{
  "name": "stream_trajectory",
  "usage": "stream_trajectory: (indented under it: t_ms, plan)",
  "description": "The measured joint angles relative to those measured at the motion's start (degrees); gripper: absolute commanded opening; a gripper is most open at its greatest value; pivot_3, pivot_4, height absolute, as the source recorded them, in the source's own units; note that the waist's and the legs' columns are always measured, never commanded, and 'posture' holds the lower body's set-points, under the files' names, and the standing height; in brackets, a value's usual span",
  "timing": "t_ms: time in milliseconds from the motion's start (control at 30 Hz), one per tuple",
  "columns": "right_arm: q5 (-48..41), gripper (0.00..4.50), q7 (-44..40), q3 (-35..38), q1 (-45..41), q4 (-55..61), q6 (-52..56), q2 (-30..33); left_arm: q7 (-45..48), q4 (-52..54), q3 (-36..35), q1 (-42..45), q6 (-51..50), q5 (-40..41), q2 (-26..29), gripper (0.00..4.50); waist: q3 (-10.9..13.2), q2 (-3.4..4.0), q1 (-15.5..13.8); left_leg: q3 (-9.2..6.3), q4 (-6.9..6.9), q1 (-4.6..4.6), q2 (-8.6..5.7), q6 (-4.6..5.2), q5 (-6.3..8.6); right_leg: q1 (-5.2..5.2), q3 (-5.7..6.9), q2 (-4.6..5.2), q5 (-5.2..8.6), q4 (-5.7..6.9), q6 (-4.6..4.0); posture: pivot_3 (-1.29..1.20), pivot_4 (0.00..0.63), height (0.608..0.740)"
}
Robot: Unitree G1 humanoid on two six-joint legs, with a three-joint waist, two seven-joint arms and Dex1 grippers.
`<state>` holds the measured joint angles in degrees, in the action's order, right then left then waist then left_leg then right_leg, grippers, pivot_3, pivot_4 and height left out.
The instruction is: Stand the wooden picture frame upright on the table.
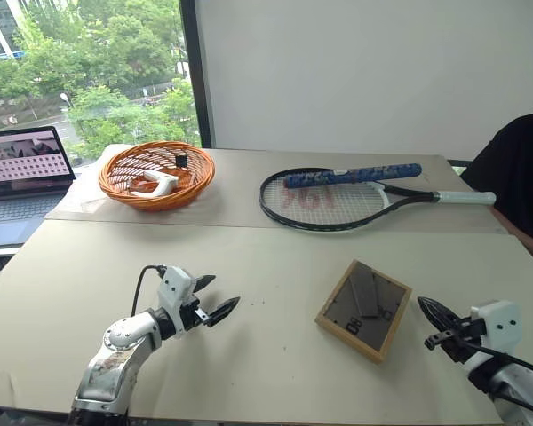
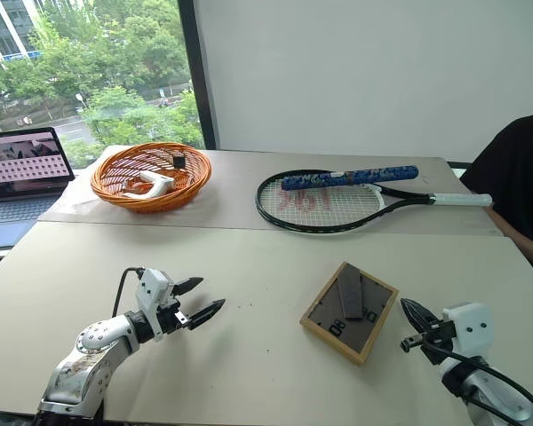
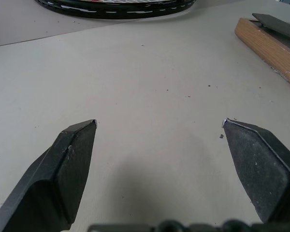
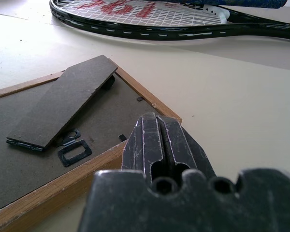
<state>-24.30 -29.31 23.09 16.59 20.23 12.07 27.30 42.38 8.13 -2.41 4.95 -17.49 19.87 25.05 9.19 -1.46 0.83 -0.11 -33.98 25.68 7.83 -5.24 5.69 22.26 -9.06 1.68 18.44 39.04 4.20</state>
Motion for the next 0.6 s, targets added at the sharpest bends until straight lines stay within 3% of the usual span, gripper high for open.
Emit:
stream_trajectory:
  t_ms: [67, 167, 233, 300, 333, 500, 600]
  plan:
    - [-1.1, 0.06, -0.5, 0.4, 0.5, 0.5, 1.0, 0.4, 1.5, -0.5, 0.1, 1.2, -1.7, 1.5, 0.4, 4.5, 0.0, -0.01, 0.0, 0.0, -0.02, 0.0, 0.0, 0.0, 0.0, 0.0, 0.0, 0.0, 0.0, 0.02, 0.0, 0.0, 0.15, 0.696]
    - [-8.1, 0.0, -6.2, 4.3, 3.2, 3.9, 8.3, 9.5, 12.1, -4.4, -0.1, 12.7, -10.3, 9.2, 8.0, 3.77, 0.2, 0.1, -0.7, -0.07, -0.07, 0.41, -0.01, -0.08, -0.13, 0.34, 0.1, -0.01, 0.01, 0.13, -0.03, 0.0, 0.15, 0.696]
    - [-12.0, 0.0, -9.1, 10.5, 5.0, 6.4, 12.3, 14.8, 18.5, -7.0, -1.0, 23.1, -13.2, 12.1, 11.3, 3.0, 0.1, 0.07, -0.8, -0.08, -0.13, 0.31, -0.02, -0.03, -0.13, 0.05, 0.11, 0.0, 0.19, -0.03, -0.31, 0.0, 0.15, 0.696]
    - [-12.9, 0.0, -10.0, 12.1, 5.7, 7.6, 14.8, 17.2, 22.1, -9.2, 0.4, 28.7, -13.6, 12.2, 11.3, 2.2, -0.2, 0.03, -0.6, -0.07, -0.11, 0.17, -0.03, 0.08, 0.0, -0.19, 0.11, 0.02, 0.23, -0.23, -0.21, 0.0, 0.15, 0.696]
    - [-12.8, 0.0, -10.2, 12.2, 6.4, 7.9, 15.9, 18.2, 23.4, -11.2, 2.0, 30.8, -13.5, 11.6, 10.3, 2.0, -0.2, 0.08, -0.5, -0.07, -0.12, 0.17, -0.05, 0.1, 0.06, -0.19, 0.11, 0.03, 0.12, -0.23, 0.05, 0.0, 0.15, 0.696]
    - [-9.8, 0.0, -8.2, 11.2, 5.1, 8.0, 21.4, 21.9, 27.2, -23.1, 13.2, 35.6, -10.9, 4.8, 3.0, 0.12, -0.2, 0.05, 0.2, -0.15, -0.02, 0.42, -0.06, 0.14, 0.07, 0.05, 0.18, 0.0, 0.11, -0.18, -0.03, 0.0, 0.15, 0.696]
    - [-7.4, 0.0, -5.4, 7.5, 2.1, 7.2, 25.1, 23.0, 26.8, -31.3, 18.5, 40.7, -5.9, -1.2, -4.5, 0.02, -0.2, 0.0, 0.0, -0.21, -0.19, 0.5, -0.11, 0.14, 0.07, 0.02, 0.21, 0.01, 0.06, -0.19, -0.06, 0.0, 0.15, 0.696]
